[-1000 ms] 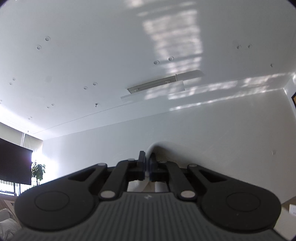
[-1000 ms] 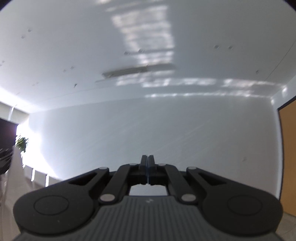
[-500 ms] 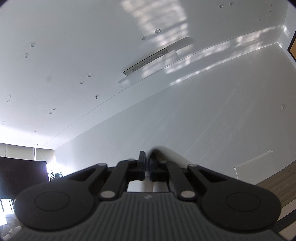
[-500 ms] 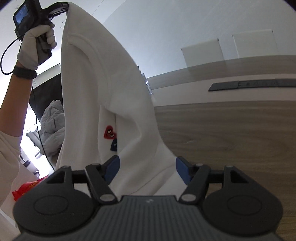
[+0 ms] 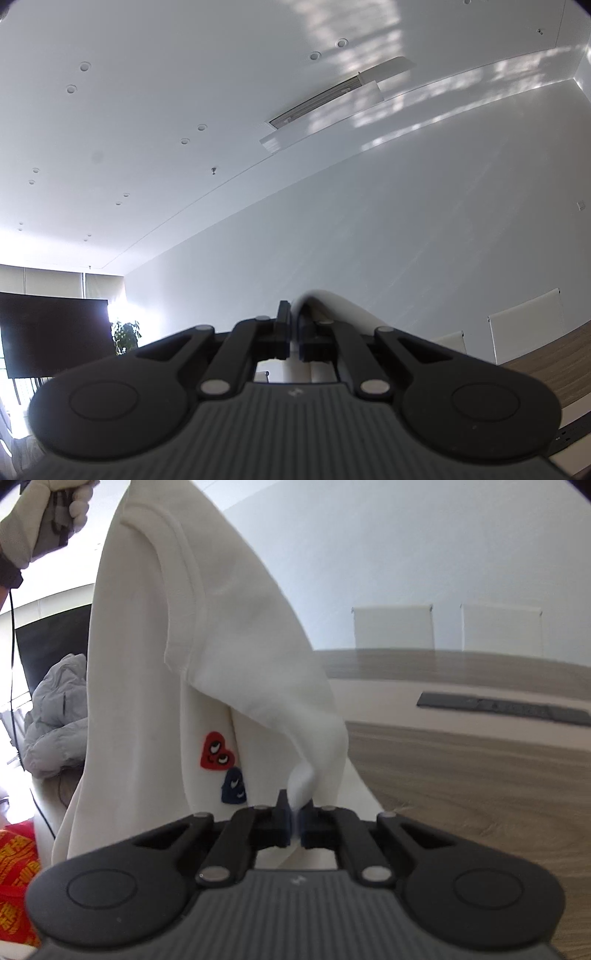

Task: Fold clothes
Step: 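Grasp the hanging sweatshirt with the left tool while the right tool holds it up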

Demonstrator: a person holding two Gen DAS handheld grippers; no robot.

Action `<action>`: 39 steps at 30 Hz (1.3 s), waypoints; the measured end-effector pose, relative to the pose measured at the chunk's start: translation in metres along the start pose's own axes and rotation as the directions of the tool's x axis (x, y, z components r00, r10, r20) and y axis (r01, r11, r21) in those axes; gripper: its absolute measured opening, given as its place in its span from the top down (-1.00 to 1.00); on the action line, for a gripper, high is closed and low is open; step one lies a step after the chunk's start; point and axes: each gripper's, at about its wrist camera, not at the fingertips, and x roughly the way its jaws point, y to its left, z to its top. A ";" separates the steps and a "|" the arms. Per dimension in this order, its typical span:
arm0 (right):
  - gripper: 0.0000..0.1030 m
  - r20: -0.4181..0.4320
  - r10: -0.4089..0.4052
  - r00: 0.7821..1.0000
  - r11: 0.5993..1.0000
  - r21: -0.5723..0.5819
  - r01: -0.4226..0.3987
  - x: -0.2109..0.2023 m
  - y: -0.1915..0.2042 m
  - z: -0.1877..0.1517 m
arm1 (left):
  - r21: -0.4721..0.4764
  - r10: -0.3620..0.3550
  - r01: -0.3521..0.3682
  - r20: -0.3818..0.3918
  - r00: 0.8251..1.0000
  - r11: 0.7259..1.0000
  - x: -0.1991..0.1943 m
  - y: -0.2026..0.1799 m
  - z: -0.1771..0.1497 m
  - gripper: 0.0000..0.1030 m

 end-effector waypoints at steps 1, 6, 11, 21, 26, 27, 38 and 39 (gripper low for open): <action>0.94 0.048 -0.022 0.999 1.000 -0.007 0.022 -0.014 0.000 0.005 | -0.002 0.004 -0.004 -0.004 1.000 1.000 0.000 0.007 -0.001 0.94; 0.96 0.259 -0.146 0.955 0.989 0.019 0.146 -0.070 -0.039 0.074 | -0.022 0.022 -0.022 0.008 1.000 1.000 -0.009 0.030 0.018 0.94; 0.96 0.398 -0.252 0.882 0.965 0.034 0.261 -0.123 -0.069 0.127 | -0.045 0.040 -0.039 0.027 0.999 0.998 -0.019 0.051 0.041 0.94; 0.96 0.654 -0.363 0.664 0.909 0.091 0.408 -0.270 -0.090 0.213 | -0.118 0.062 -0.054 0.072 0.995 0.992 -0.047 0.091 0.094 0.94; 0.96 0.733 -0.366 0.573 0.892 0.101 0.440 -0.398 -0.069 0.235 | -0.143 0.058 -0.039 0.126 0.990 0.989 -0.066 0.097 0.130 0.94; 0.96 0.747 -0.365 0.555 0.890 0.105 0.443 -0.436 -0.059 0.233 | -0.146 0.056 -0.036 0.138 0.989 0.989 -0.069 0.097 0.137 0.94; 0.96 0.754 -0.440 0.488 0.878 0.245 0.412 -0.637 -0.091 0.354 | -0.162 -0.020 0.054 0.207 0.978 0.985 -0.074 0.078 0.192 0.93; 0.96 0.747 -0.451 0.488 0.872 0.252 0.419 -0.621 -0.102 0.377 | -0.160 -0.032 0.064 0.197 0.980 0.985 -0.069 0.074 0.194 0.93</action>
